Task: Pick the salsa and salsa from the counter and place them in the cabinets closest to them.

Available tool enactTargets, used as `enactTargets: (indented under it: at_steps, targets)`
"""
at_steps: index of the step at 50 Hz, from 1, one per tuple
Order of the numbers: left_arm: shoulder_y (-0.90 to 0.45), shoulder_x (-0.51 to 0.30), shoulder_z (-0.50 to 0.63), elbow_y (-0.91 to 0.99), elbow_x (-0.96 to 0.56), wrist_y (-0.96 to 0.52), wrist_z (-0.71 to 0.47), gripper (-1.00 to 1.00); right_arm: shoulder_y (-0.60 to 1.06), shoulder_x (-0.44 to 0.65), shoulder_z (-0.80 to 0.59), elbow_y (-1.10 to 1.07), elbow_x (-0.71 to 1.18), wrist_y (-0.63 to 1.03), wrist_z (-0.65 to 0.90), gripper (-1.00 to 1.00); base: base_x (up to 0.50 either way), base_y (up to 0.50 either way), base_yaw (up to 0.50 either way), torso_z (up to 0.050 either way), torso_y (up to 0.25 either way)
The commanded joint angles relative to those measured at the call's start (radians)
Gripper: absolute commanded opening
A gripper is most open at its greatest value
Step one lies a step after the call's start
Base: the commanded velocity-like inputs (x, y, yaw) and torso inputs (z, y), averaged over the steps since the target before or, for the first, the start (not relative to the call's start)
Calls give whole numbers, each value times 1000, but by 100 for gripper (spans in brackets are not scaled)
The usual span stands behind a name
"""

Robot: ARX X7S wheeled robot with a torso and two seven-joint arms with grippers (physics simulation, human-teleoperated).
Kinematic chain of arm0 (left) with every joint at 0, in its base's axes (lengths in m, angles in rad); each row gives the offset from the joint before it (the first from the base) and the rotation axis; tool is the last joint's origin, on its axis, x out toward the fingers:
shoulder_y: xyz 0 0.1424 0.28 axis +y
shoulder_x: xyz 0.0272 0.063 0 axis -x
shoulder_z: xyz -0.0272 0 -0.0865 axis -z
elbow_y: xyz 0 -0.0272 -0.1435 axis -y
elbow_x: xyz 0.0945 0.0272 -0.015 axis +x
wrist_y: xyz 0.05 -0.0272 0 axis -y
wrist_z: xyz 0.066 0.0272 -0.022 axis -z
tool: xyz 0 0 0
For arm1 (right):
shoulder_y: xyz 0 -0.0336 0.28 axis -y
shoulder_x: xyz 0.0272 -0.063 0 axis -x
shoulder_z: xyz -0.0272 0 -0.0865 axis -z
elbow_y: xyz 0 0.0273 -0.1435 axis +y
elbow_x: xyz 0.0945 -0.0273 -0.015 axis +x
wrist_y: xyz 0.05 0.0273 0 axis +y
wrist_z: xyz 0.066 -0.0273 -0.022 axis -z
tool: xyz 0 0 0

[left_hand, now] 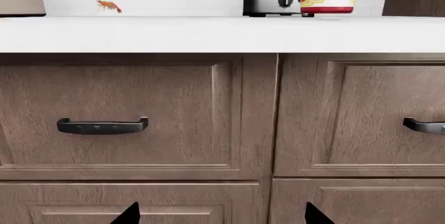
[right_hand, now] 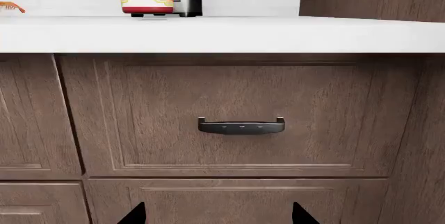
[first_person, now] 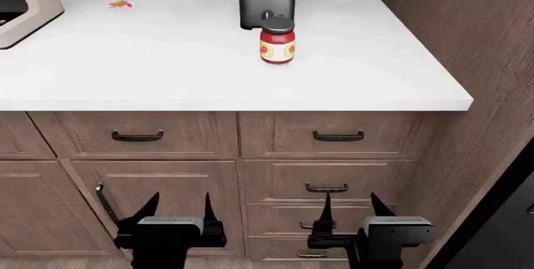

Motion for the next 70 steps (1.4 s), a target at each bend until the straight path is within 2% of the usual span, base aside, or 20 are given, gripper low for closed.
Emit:
enactTargets:
  at_steps: [1, 8, 19, 26, 31, 39, 47, 52, 70]
  targets:
    - [0, -18, 22, -4, -17, 9, -8, 100, -1, 15, -19, 0, 14, -2, 24, 100, 0, 0, 0, 0, 0]
    - [7, -45, 52, -3, -44, 32, -10, 100, 0, 39, -44, 9, 45, -12, 47, 100, 0, 17, 0, 0, 0]
    - [18, -71, 75, 17, -73, 29, -16, 100, -4, 59, -68, 2, 60, -13, 75, 100, 0, 500, 0, 17, 0]
    - [67, -95, 69, 240, -95, -110, -45, 100, -55, 80, -82, -178, 83, 82, 84, 100, 18, 500, 0, 50, 0]
    - [81, -117, 62, 441, -120, -282, -69, 100, -90, 103, -94, -386, 88, 226, 99, 100, 41, 223, 0, 50, 0]
    - [19, -151, 46, 746, -188, -624, -97, 100, -60, 141, -92, -693, 115, 561, 128, 100, 0, 0, 0, 50, 0]
    - [-73, -150, -7, 895, -281, -868, -126, 100, 6, 154, -66, -821, 153, 780, 147, 100, 0, 0, 0, 50, 0]
    - [-72, -153, -13, 927, -295, -899, -137, 100, -7, 165, -71, -847, 154, 785, 151, 100, 114, 0, 0, 50, 0]
    - [-69, -160, -39, 962, -346, -928, -145, 100, -29, 179, -70, -884, 165, 760, 164, 100, 500, -7, 0, 50, 0]
